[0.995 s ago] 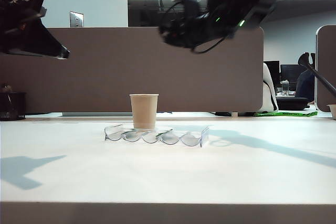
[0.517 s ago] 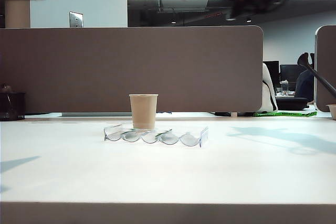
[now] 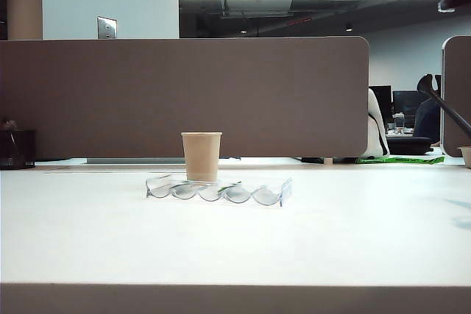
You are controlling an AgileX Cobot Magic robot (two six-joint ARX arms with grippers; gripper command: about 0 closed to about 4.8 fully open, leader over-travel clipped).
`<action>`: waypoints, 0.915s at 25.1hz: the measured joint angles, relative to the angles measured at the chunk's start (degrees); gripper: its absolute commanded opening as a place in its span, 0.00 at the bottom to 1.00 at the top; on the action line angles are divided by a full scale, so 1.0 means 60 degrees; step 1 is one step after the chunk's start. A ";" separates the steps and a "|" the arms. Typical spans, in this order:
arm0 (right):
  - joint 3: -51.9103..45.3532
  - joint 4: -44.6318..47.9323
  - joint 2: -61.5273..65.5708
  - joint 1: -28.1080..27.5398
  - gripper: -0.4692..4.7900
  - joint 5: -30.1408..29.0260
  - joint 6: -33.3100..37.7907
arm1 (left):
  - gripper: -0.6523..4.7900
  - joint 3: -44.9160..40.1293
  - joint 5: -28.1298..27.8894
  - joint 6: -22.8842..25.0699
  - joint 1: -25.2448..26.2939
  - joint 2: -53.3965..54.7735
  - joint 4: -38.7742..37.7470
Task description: Pick up the chip with the greater value and put it into the paper cup.
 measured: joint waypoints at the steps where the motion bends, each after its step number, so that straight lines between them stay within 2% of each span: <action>1: -0.0266 0.0022 -0.0324 0.0033 0.09 -0.0036 0.0015 | 0.11 0.0000 -0.0076 -0.0058 -0.0004 -0.0146 -0.0164; 3: -0.1129 0.0281 -0.1311 0.0029 0.09 0.0036 0.0120 | 0.11 -0.0004 -0.0368 -0.0120 -0.0004 -0.0437 -0.0437; 8: -0.2922 0.0710 -0.3610 -0.0095 0.09 0.1024 0.0634 | 0.11 -0.0029 -0.0980 -0.0153 -0.0004 -0.1574 -0.1188; 12: -0.3555 0.0674 -0.4612 -0.0091 0.09 0.1366 0.1166 | 0.11 -0.0029 -0.1872 -0.0153 0.0000 -0.2973 -0.2503; 16: -0.4018 0.0510 -0.5275 -0.0091 0.09 0.1723 0.1402 | 0.11 -0.0055 -0.1985 -0.0153 0.0000 -0.3002 -0.3421; 19: -0.4215 0.0401 -0.5847 -0.0109 0.09 0.2521 0.1417 | 0.11 -0.0044 -0.2262 -0.0146 0.0055 -0.3002 -0.3217; 23: -0.4535 0.0273 -0.6914 -0.0106 0.09 0.2667 0.1421 | 0.11 -0.0040 -0.2539 0.0182 0.0055 -0.3002 -0.3126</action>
